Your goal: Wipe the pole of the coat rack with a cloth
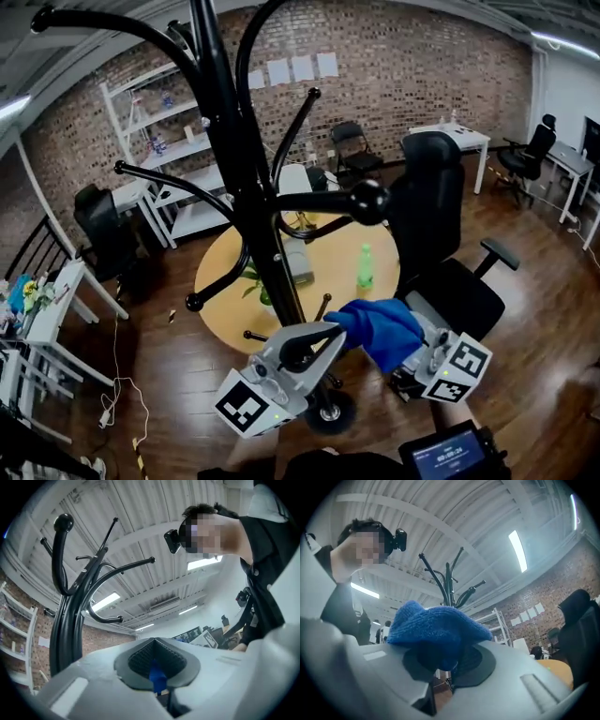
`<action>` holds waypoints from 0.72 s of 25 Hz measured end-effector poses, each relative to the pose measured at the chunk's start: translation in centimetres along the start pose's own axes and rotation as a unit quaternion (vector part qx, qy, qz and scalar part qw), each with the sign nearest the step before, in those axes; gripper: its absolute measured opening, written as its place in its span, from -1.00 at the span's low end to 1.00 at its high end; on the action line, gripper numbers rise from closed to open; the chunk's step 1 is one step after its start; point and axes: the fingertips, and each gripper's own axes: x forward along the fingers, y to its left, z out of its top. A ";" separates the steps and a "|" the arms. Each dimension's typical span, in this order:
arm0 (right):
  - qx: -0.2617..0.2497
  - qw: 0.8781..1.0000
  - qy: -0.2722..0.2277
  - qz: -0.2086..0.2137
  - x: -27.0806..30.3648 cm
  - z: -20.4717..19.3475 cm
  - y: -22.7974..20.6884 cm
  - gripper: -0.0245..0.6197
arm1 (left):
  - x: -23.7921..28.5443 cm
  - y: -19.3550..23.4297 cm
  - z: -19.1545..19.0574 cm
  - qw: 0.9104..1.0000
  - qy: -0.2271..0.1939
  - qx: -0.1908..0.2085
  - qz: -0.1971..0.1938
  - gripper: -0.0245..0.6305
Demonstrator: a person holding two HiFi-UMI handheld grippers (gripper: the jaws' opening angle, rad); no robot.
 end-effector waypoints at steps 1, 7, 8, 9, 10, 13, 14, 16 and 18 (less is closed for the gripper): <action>0.001 1.000 -0.002 0.012 0.7 0.1 -0.3 -0.76 | -0.1 0.6 0.0 1.000 0.001 0.005 0.012 -0.91; -0.035 0.997 0.018 0.068 5.0 0.5 -1.7 -0.76 | -0.7 3.1 0.4 0.998 -0.001 0.028 0.061 -0.91; -0.037 0.996 0.017 0.081 5.7 0.5 -1.8 -0.76 | -0.7 3.5 0.4 0.997 0.001 0.034 0.072 -0.91; -0.039 0.994 0.018 0.096 6.2 0.4 -1.8 -0.76 | -0.6 3.8 0.3 0.996 0.005 0.040 0.083 -0.91; -0.041 0.993 0.020 0.111 6.6 0.1 -2.0 -0.76 | -0.4 4.1 0.1 0.994 0.010 0.047 0.094 -0.91; -0.039 0.986 0.023 0.162 7.2 -0.2 -3.1 -0.76 | 0.7 5.2 -0.6 0.987 0.026 0.070 0.143 -0.91; -0.032 0.983 0.021 0.181 7.4 -0.2 -3.7 -0.76 | 1.0 5.7 -0.9 0.982 0.033 0.079 0.167 -0.91; -0.009 0.976 0.019 0.219 7.9 0.0 -5.2 -0.76 | 1.7 6.7 -1.5 0.969 0.049 0.096 0.221 -0.91; 0.006 0.969 0.023 0.247 8.1 0.3 -7.0 -0.76 | 2.8 7.5 -2.0 0.956 0.060 0.109 0.265 -0.91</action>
